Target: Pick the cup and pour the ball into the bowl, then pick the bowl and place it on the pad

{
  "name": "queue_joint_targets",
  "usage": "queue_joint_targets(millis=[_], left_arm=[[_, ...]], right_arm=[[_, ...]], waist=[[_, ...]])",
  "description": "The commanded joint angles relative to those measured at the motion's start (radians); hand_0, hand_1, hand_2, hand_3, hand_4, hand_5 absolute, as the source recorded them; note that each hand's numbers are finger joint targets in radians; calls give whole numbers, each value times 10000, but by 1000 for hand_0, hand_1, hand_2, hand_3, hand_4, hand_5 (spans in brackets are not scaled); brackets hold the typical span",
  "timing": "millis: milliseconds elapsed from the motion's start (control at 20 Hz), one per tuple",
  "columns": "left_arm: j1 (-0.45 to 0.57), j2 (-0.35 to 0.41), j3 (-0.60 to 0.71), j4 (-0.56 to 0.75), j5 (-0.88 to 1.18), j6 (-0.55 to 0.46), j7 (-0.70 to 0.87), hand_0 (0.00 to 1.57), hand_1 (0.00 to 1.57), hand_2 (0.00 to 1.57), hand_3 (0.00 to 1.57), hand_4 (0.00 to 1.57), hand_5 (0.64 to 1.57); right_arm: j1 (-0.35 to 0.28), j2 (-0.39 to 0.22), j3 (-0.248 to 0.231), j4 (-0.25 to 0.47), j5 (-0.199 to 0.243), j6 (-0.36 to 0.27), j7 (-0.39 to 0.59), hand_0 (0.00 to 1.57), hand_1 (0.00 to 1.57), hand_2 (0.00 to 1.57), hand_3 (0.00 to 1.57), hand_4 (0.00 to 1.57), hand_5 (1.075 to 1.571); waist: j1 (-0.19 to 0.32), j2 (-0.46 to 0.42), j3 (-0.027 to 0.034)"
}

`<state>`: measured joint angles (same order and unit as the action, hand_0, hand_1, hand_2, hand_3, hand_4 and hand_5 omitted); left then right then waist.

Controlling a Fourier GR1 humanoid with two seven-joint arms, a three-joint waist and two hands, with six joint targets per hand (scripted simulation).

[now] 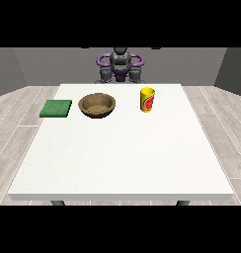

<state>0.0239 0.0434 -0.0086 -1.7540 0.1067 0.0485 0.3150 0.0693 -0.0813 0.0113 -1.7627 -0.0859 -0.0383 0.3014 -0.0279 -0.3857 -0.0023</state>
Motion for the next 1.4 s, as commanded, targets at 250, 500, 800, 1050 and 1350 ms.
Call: queue_joint_targets(millis=[250, 500, 800, 1050, 1350], left_arm=[[-1462, -356, -435, -1508, -888, 1290, 1342, 0, 0, 0, 0, 556, 1555], [-2451, -429, -130, -246, -894, 1033, -1019, 0, 0, 0, 0, 593, 1550], [-2155, -49, 358, 987, -1084, 518, -3961, 0, 0, 0, 0, 566, 1507], [-2610, 397, 1103, 2889, -759, -2, -5433, 0, 0, 0, 0, 407, 1484], [-2750, 324, 1346, 5145, -965, 6, -6839, 0, 0, 0, 0, 0, 1451]], right_arm=[[-250, -373, -657, -2489, -875, 32, 1368, 0, 0, 0, 0, 760, 1548], [-1709, 83, -534, -1593, -256, -345, -229, 0, 0, 0, 0, 721, 1546], [-1879, -290, -1353, -690, -1027, 629, -2052, 0, 0, 0, 0, 683, 1539], [-2270, -878, -1992, -471, -1516, 1139, -2236, 0, 0, 0, 0, 678, 1547], [-1625, -1117, -2304, 386, -1968, 2093, -3025, 0, 0, 0, 0, 667, 1559]], waist=[[-385, 1717, 25], [-391, 4063, 23], [-394, 5830, 24], [-795, 6313, 20], [-1013, 5945, 22]])
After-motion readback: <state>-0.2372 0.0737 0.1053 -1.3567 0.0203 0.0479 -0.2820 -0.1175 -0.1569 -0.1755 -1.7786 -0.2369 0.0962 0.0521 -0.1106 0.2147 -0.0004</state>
